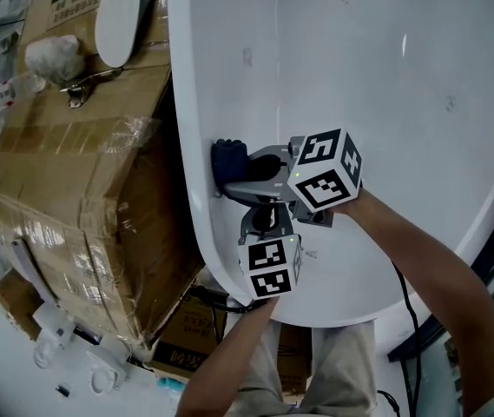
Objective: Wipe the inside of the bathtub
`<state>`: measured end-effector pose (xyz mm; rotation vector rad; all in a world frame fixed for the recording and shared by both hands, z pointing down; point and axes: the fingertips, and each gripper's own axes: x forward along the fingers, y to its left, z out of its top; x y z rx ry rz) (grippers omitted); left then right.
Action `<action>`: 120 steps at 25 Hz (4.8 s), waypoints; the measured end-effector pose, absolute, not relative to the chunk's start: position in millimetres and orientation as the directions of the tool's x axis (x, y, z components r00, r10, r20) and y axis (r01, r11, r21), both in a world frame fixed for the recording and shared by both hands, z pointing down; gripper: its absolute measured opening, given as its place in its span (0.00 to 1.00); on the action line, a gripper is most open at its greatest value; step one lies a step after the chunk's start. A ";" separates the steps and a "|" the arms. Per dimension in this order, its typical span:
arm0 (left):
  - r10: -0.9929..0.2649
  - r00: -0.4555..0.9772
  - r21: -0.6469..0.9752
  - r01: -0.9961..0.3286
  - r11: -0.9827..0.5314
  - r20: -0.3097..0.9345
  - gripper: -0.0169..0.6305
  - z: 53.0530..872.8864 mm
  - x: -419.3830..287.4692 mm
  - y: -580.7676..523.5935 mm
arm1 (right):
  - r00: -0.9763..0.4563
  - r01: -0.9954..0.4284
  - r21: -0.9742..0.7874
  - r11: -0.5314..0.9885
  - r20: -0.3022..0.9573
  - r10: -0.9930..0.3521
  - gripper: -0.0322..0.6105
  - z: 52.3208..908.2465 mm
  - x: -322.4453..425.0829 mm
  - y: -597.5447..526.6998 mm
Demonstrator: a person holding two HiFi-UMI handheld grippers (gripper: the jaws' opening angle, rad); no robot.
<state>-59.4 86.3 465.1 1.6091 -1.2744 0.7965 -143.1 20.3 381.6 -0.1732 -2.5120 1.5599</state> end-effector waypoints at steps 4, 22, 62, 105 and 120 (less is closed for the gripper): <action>-0.386 0.259 0.257 -0.965 -0.059 0.885 0.02 464.1 -58.3 84.6 | -0.983 0.031 -0.891 0.453 0.056 0.177 0.13 372.8 -138.4 16.4; -0.337 0.335 0.270 -0.936 -0.224 0.880 0.02 480.3 -50.5 83.2 | -0.925 -0.378 -0.867 0.323 0.339 -0.172 0.13 490.5 -32.9 5.6; -0.309 0.308 0.310 -0.950 -0.043 0.900 0.02 555.0 -39.5 132.5 | -0.804 -0.531 -0.773 0.347 0.589 0.082 0.13 706.2 -58.6 88.0; -0.303 0.265 0.304 -0.949 0.087 0.915 0.02 532.9 -48.7 132.3 | -0.875 -0.375 -0.854 0.360 0.455 0.169 0.13 640.1 -109.5 95.9; -0.322 0.264 0.303 -0.950 0.078 0.909 0.02 515.9 -48.4 138.1 | -0.936 -0.245 -0.894 0.374 0.319 0.151 0.13 583.8 -121.7 102.0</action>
